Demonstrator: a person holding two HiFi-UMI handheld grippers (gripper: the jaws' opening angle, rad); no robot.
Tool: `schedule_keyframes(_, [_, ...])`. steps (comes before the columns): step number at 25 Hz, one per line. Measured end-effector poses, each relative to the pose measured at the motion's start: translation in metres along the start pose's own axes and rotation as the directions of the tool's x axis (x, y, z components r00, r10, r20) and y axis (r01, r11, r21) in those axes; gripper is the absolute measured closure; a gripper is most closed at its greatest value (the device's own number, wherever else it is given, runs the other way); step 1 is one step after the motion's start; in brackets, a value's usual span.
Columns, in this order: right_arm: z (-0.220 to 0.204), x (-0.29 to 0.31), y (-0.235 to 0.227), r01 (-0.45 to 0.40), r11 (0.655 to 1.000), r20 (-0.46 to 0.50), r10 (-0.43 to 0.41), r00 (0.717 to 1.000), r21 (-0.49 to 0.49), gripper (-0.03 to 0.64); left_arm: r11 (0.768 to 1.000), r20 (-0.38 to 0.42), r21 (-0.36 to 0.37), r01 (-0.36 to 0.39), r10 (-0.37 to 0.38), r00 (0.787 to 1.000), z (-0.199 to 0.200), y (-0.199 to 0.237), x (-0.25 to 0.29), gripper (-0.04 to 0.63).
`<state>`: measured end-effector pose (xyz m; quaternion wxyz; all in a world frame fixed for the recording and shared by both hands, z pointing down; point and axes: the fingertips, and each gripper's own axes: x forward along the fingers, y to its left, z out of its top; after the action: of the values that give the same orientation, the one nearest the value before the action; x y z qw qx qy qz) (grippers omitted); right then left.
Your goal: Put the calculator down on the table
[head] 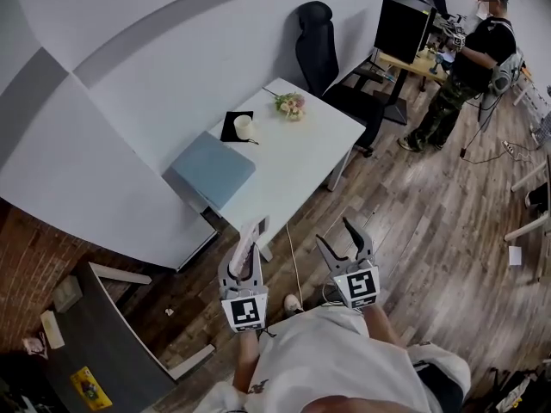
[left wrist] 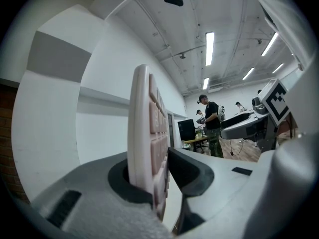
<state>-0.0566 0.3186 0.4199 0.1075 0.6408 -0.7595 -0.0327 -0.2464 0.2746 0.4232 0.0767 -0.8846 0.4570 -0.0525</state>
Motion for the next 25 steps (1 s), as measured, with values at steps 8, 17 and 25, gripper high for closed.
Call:
schedule_keyframes(8, [0.0, 0.022, -0.008, 0.025, 1.0, -0.016, -0.025, 1.0, -0.013, 0.314, 1.0, 0.004, -0.002, 0.007, -0.007, 1.0, -0.004, 0.014, 0.023, 0.494])
schedule_keyframes(17, [-0.005, 0.053, -0.031, 0.023, 1.0, -0.018, -0.023, 1.0, -0.006, 0.313, 1.0, -0.009, -0.008, -0.001, 0.001, 1.0, -0.007, 0.018, 0.061, 0.494])
schedule_keyframes(25, [-0.003, 0.092, -0.057, -0.003, 1.0, 0.005, 0.003, 1.0, -0.013, 0.284, 1.0, -0.006, 0.0, -0.019, 0.019, 1.0, -0.008, 0.027, 0.103, 0.494])
